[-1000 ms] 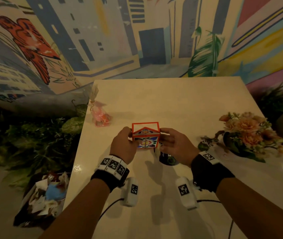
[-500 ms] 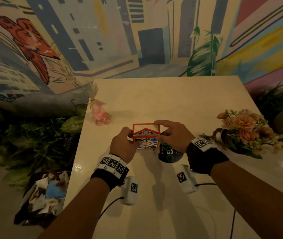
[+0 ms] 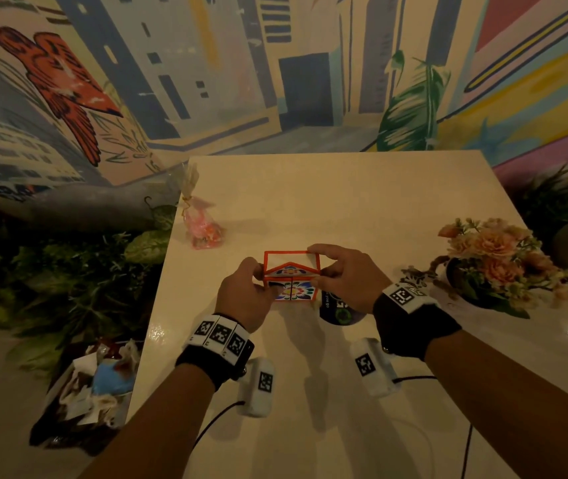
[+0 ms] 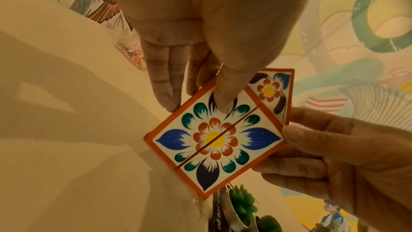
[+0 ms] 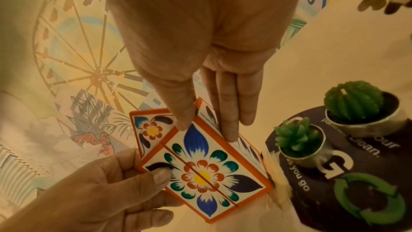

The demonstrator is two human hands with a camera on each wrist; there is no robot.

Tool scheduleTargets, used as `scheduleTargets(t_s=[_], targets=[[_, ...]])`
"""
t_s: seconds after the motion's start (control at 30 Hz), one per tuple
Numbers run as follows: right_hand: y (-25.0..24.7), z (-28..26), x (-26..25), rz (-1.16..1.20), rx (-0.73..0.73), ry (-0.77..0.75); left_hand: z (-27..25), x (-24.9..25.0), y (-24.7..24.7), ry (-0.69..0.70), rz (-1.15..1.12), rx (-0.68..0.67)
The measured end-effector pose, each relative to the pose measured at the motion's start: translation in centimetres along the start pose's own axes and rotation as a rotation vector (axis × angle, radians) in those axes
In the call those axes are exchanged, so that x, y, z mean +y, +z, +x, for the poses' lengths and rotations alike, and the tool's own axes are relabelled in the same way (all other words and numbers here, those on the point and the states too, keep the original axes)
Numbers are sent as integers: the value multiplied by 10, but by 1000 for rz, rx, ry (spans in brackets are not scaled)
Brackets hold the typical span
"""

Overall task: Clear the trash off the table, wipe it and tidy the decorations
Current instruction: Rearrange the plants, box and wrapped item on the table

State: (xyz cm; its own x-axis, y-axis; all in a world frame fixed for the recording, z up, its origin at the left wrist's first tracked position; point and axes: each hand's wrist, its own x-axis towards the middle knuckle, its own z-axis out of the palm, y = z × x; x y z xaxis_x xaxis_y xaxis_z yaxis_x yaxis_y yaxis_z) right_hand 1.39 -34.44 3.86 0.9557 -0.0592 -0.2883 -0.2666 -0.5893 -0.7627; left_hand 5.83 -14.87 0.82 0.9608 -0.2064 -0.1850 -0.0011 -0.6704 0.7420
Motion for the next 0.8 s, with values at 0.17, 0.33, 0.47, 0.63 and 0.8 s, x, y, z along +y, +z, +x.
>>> scheduleTargets(t_s=[0.17,0.33,0.47,0.63,0.8], targets=[[0,0,-2,-38,10,0,2,-4,3,-3,-13,7],[0,-1,-2,-46,2,11,7,-12,-5,13,54,-42],[-1,-5,-5,-105,-6,15,36,-34,-39,-145,138,110],[-6,-21,-12,-95,21,36,91,-61,-80,-401,-59,207],[-10,-46,-13,8,85,17,124,-58,-88,-359,-142,155]])
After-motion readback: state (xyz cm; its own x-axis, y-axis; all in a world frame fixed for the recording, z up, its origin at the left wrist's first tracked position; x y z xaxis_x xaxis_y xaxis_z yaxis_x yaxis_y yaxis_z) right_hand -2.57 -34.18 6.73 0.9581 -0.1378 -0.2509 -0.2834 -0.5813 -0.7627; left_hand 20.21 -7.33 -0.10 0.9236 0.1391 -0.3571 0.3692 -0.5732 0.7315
